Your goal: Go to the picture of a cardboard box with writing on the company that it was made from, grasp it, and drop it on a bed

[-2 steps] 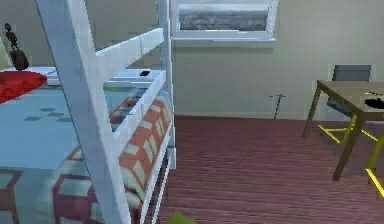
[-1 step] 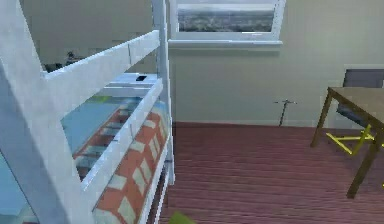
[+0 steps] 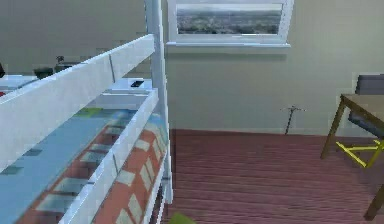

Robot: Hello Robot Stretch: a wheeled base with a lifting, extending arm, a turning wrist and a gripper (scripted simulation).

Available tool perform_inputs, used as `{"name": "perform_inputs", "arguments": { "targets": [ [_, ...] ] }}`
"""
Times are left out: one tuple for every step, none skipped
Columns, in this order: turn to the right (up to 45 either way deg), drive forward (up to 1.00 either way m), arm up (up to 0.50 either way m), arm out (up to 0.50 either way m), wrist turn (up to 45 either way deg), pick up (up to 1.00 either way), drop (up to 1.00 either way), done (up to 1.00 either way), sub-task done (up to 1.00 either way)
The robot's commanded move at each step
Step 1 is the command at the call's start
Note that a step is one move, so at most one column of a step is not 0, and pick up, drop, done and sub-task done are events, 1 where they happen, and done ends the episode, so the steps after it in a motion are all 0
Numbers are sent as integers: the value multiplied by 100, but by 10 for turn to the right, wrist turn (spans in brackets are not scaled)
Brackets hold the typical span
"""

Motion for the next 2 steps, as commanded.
{"name": "perform_inputs", "arguments": {
  "targets": [
    [450, 0, 0, 0, 0, 0, 0, 0, 0],
    [150, 0, 0, 0, 0, 0, 0, 0, 0]
  ]
}}
